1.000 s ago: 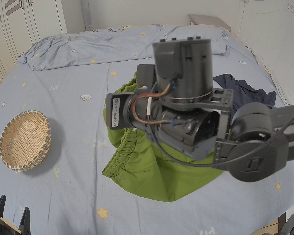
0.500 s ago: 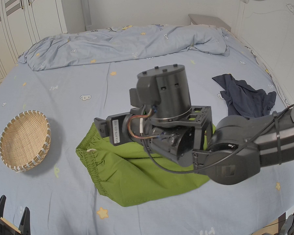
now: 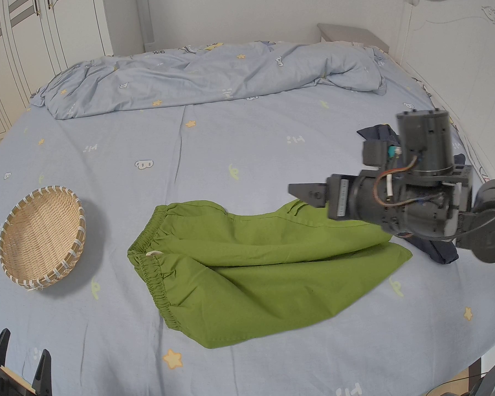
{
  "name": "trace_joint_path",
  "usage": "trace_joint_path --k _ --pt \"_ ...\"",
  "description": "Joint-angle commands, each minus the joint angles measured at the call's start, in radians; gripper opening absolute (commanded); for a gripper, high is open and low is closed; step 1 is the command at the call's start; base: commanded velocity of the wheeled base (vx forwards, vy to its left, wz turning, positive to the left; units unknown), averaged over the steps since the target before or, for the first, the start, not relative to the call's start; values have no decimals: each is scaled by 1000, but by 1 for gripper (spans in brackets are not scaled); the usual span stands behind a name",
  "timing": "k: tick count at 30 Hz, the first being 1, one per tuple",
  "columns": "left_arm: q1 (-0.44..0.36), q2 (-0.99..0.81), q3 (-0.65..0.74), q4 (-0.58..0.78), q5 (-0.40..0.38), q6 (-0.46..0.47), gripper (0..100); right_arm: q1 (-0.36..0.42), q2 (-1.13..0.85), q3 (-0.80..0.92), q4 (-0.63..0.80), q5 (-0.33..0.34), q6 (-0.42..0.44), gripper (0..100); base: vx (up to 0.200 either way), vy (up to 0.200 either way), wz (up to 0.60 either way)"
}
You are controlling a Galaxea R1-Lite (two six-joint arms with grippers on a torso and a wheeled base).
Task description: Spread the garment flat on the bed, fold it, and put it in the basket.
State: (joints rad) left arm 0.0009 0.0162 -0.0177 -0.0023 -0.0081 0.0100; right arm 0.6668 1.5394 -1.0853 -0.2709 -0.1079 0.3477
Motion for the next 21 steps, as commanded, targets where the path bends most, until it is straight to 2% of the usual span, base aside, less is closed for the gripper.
trace_joint_path --k 1,3,11,14,16,17,18,19,21 --pt "-1 -16 18 -4 -6 30 100 -156 -189 150 -4 125 56 100 0 0 0" --pt "1 -16 18 -15 -7 30 100 -185 -203 176 -4 148 70 100 0 0 0" --pt "1 -16 18 -31 -7 30 100 -251 -209 208 -7 154 73 100 0 0 0" --pt "1 -16 18 -50 0 41 100 -268 -209 203 -7 175 70 100 0 0 0" --pt "-19 99 -315 -166 -4 -84 100 -279 -206 199 -8 191 71 100 0 0 0" --pt "-61 234 -601 -173 14 -260 100 -286 -203 197 -11 195 71 100 0 0 0" --pt "-85 301 -745 -120 23 -377 100 -286 -200 197 -16 195 70 100 0 0 0" --pt "-96 358 -852 -10 8 -423 100 -286 -193 199 -24 195 70 100 0 0 0" --pt "-96 358 -852 -10 8 -423 100 -286 -193 199 -24 195 70 100 0 0 0"
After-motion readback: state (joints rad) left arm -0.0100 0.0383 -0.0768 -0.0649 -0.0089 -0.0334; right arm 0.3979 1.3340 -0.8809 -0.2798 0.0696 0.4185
